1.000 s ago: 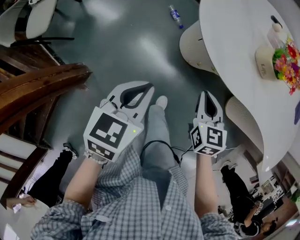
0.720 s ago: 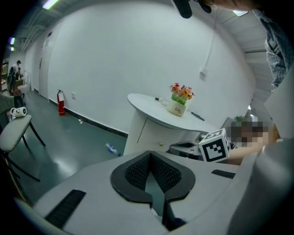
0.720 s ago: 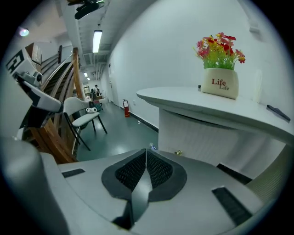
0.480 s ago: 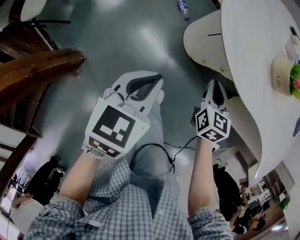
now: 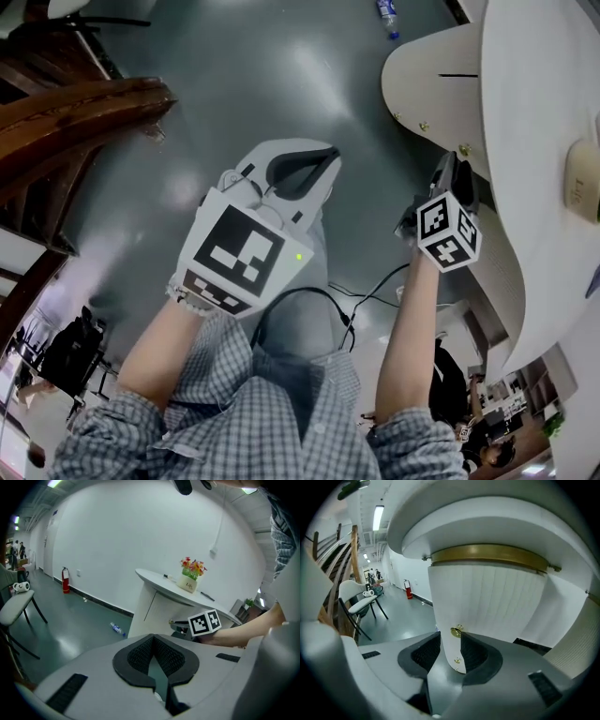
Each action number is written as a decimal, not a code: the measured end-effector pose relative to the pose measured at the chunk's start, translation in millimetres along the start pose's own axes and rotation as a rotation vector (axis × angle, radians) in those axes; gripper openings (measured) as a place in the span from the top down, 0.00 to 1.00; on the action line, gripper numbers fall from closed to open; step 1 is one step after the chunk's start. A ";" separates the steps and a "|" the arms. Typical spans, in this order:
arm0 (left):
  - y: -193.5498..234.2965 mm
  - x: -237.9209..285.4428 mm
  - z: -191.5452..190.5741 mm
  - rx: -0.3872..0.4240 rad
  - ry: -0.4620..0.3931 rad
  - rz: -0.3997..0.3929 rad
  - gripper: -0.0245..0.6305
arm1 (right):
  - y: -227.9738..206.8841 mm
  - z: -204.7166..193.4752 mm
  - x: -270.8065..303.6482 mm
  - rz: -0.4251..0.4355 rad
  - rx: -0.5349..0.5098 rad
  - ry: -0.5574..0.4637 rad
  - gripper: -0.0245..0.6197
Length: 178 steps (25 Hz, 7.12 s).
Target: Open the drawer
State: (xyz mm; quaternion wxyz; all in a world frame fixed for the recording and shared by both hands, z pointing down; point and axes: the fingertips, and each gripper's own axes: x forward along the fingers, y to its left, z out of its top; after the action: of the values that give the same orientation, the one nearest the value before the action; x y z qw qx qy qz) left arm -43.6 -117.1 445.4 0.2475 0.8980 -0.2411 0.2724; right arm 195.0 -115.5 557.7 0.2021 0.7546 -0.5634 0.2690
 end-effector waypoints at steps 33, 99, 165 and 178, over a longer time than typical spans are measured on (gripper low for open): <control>-2.9 -11.5 -12.6 0.014 0.026 -0.009 0.96 | 6.7 -17.9 1.2 -0.021 0.056 0.007 0.83; -30.8 -19.7 -19.9 0.096 0.071 -0.135 0.96 | 116.2 -125.8 -119.4 0.116 0.071 0.178 0.83; -124.8 -102.2 151.5 0.247 -0.024 -0.260 0.96 | 56.9 117.3 -276.0 0.177 0.047 -0.188 0.95; -128.5 -116.9 185.6 0.256 -0.084 -0.263 0.96 | 46.3 177.8 -296.2 0.164 0.034 -0.316 0.95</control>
State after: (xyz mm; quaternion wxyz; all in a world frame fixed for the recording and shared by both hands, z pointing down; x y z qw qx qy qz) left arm 12.1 -91.3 198.7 0.1546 0.9565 -0.0949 0.2286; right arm 117.0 -17.0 232.6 0.0757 0.7421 -0.6433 0.1723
